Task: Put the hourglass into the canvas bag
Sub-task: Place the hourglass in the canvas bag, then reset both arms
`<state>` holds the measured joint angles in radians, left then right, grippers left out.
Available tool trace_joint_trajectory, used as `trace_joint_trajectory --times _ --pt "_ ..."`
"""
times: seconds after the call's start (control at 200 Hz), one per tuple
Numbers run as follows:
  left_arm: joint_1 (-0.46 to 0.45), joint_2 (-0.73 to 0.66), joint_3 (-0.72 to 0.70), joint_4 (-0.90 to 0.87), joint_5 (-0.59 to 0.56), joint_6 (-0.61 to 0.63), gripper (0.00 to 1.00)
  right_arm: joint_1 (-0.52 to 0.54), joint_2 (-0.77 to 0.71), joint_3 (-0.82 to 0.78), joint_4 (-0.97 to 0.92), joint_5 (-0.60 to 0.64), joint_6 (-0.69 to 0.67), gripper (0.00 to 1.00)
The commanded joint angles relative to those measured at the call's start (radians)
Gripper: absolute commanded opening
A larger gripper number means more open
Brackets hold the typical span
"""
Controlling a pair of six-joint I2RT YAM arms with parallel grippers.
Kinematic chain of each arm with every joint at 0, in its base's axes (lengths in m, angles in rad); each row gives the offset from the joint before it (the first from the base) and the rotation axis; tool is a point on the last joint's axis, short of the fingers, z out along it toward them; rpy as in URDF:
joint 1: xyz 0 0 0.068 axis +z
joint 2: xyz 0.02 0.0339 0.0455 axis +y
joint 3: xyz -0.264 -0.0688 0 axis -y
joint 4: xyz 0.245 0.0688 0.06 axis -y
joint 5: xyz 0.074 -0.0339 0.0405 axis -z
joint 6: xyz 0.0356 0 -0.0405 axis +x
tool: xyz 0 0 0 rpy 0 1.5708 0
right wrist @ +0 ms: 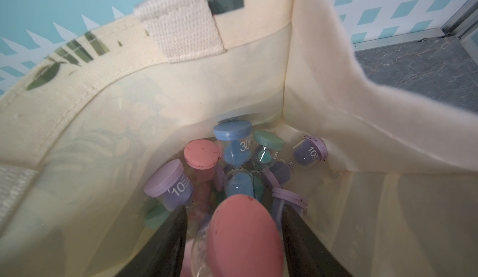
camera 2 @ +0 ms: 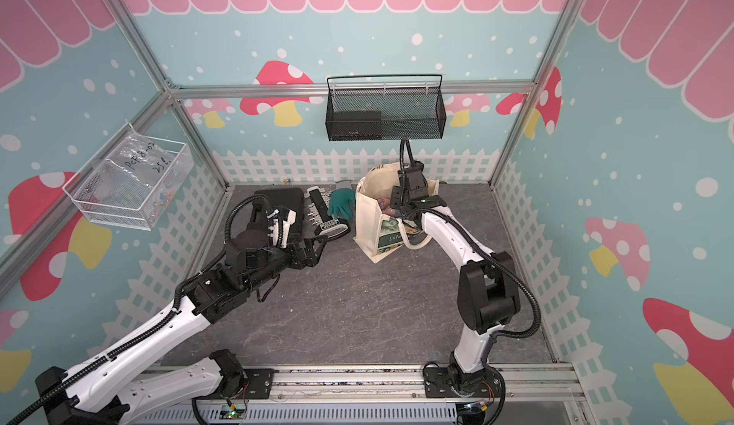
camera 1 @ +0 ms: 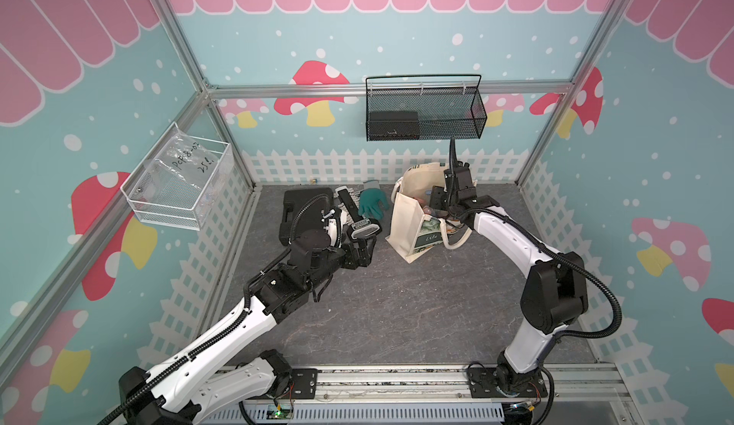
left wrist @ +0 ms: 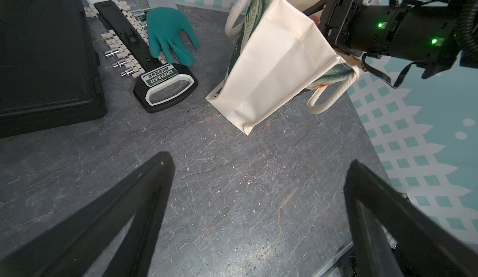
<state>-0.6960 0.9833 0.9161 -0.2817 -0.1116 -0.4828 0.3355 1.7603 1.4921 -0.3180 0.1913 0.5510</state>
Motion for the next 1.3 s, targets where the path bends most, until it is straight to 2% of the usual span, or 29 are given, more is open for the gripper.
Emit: trace_joint_trajectory --times 0.0,0.25,0.485,0.63,0.75,0.835,0.936,1.056,1.121,1.196,1.291 --pt "-0.002 -0.037 -0.018 0.016 -0.037 0.016 0.99 -0.004 -0.033 -0.03 0.013 0.002 0.002 0.65" --pt "-0.003 -0.058 -0.003 -0.007 -0.077 0.038 0.99 -0.004 -0.096 -0.019 0.026 -0.041 -0.005 0.73" --pt "0.013 -0.057 0.051 -0.082 -0.159 0.069 0.99 -0.01 -0.235 -0.031 0.026 -0.042 -0.054 0.82" --pt "0.069 -0.071 0.05 -0.111 -0.18 0.057 0.99 -0.019 -0.377 -0.08 0.019 0.038 -0.087 0.92" --pt "0.141 -0.083 0.027 -0.117 -0.202 0.056 0.99 -0.043 -0.498 -0.136 -0.019 0.166 -0.118 0.99" --pt "0.203 -0.085 0.013 -0.141 -0.264 0.056 1.0 -0.084 -0.608 -0.244 -0.024 0.293 -0.105 1.0" --pt "0.293 -0.097 -0.047 -0.106 -0.35 0.075 1.0 -0.134 -0.739 -0.463 0.057 0.449 -0.08 0.99" --pt "0.433 -0.086 -0.152 -0.01 -0.438 0.129 1.0 -0.199 -0.838 -0.766 0.219 0.481 -0.055 1.0" --pt "0.497 -0.073 -0.214 0.078 -0.456 0.17 1.0 -0.209 -0.848 -0.898 0.306 0.535 -0.05 1.0" --pt "0.554 -0.058 -0.31 0.221 -0.459 0.235 1.0 -0.217 -0.82 -1.025 0.475 0.556 -0.116 1.0" --pt "0.603 0.006 -0.438 0.46 -0.443 0.314 1.0 -0.22 -0.707 -1.123 0.696 0.513 -0.218 1.0"
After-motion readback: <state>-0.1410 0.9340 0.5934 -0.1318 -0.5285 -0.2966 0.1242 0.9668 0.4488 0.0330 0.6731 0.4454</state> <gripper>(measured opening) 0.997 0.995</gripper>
